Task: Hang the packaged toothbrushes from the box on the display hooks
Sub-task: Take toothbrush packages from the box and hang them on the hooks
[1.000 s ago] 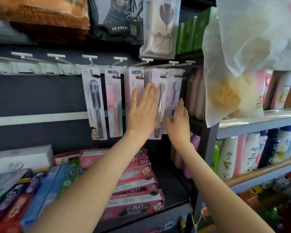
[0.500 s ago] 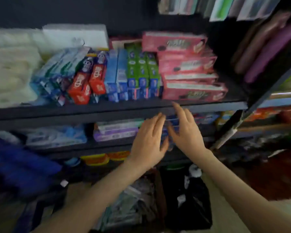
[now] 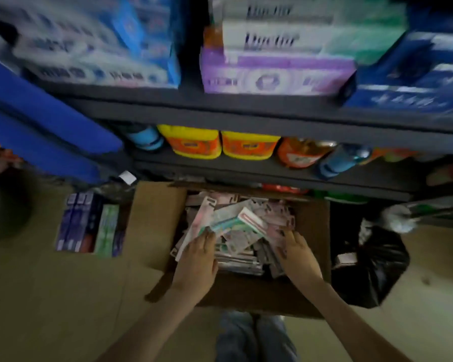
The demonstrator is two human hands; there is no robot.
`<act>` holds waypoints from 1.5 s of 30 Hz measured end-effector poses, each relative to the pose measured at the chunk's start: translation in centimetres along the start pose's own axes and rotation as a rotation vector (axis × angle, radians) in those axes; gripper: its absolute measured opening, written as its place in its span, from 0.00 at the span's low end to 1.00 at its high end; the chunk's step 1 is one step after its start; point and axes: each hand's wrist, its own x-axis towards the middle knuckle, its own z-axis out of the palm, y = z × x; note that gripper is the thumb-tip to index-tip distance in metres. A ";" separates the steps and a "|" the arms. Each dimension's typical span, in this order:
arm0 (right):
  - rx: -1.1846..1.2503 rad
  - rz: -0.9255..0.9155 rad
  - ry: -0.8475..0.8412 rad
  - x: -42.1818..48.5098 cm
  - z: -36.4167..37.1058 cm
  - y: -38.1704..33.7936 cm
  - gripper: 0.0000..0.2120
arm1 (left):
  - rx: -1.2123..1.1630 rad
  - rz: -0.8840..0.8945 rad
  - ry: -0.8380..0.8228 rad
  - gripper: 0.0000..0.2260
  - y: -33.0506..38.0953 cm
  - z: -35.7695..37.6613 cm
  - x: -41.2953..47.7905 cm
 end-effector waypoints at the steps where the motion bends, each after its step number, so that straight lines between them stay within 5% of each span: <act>1: -0.011 0.043 -0.038 1.4 1.8 1.1 0.26 | 0.003 -0.009 -0.016 0.29 -0.5 1.9 1.1; 6: -0.052 0.161 -0.142 8.8 9.6 5.9 0.29 | -0.006 -0.045 -0.026 0.30 -1.5 9.7 5.7; 16: -0.249 0.062 0.038 16.0 16.9 9.2 0.25 | -0.128 -0.020 0.057 0.29 -2.4 16.1 11.5; 22: -0.301 -0.089 0.095 14.1 17.3 8.8 0.27 | -0.022 0.070 0.151 0.35 -2.4 15.9 12.1; 28: -0.282 -0.444 0.105 10.3 17.1 4.8 0.29 | 0.205 0.198 0.163 0.38 -2.5 15.8 12.3; 33: -0.372 -0.627 0.068 10.4 17.8 2.7 0.34 | 0.257 0.163 0.038 0.18 -3.7 16.4 12.0; 36: -0.435 -0.500 0.120 11.2 17.8 2.8 0.41 | 0.122 0.022 -0.012 0.18 -4.7 16.9 11.4; 41: -0.195 -0.201 0.235 12.3 18.0 3.3 0.34 | -0.106 -0.170 0.107 0.25 -5.1 16.7 10.8; 45: -0.263 -0.269 -0.038 12.8 18.6 3.3 0.34 | -0.298 -0.302 0.165 0.23 -5.3 16.8 10.7</act>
